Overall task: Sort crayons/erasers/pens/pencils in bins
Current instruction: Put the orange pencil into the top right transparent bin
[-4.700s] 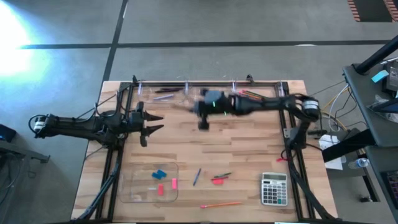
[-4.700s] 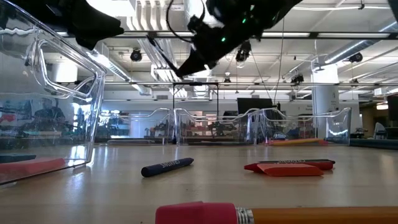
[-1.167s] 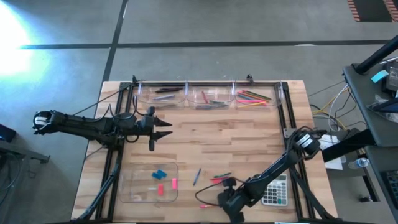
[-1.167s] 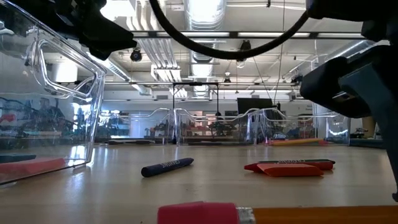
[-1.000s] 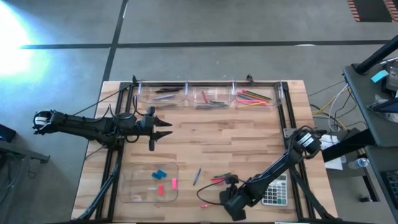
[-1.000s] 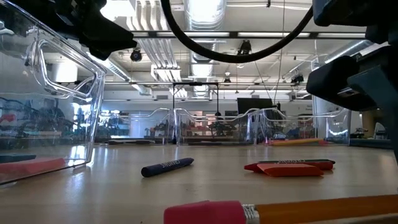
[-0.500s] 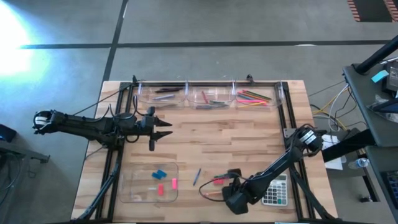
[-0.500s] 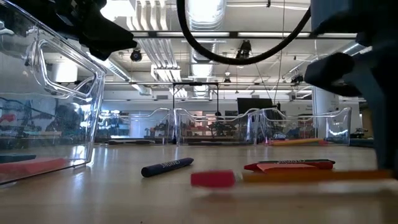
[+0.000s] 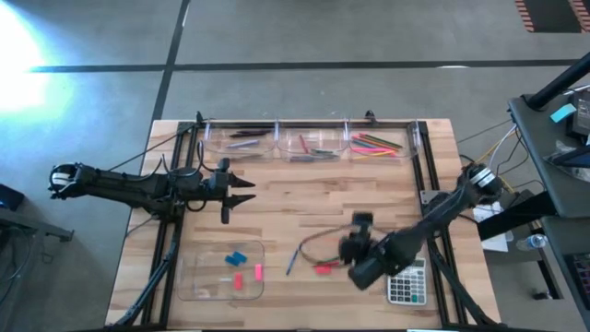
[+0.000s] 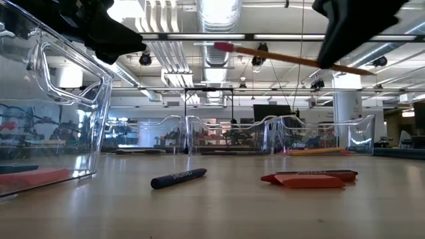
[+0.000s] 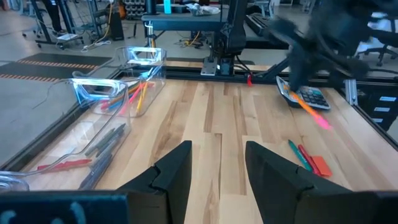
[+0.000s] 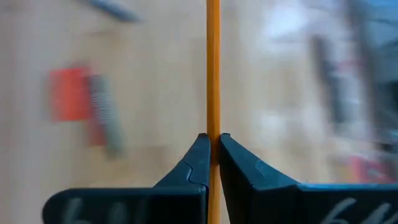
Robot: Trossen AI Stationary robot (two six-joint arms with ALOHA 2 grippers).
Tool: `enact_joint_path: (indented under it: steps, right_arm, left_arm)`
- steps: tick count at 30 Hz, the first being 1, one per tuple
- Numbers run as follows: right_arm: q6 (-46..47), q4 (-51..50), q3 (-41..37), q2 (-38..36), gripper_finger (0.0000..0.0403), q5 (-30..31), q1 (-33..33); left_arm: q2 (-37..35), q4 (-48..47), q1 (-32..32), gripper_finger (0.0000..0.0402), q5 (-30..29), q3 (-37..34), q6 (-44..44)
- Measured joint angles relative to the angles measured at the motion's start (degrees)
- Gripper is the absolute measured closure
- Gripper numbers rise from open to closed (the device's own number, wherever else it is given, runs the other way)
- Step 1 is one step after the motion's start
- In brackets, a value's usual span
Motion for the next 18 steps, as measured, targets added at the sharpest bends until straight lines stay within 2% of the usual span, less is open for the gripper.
enact_joint_path:
  steps: [4, 9, 14, 18]
  right_arm:
    - [-0.6, -4.7, -2.8, -7.6, 0.039, 6.4, -4.9]
    - [-5.3, -6.4, -10.4, -19.9, 0.039, 7.8, -14.8]
    - [-11.1, -6.4, -19.0, -32.3, 0.039, 8.6, -29.3]
    - [-16.1, -5.8, -24.0, -38.9, 0.039, 8.3, -42.7]
  left_arm:
    - [0.0, 0.0, 0.0, 0.0265, 0.0, 0.0, 0.0]
    - [-0.1, 0.0, 0.0, 0.0265, 0.0, 0.0, 0.0]
    - [-0.1, 0.0, 0.0, 0.0265, 0.0, 0.0, 0.0]
    - [-0.1, 0.5, 0.0, 0.0265, 0.0, 0.0, 0.0]
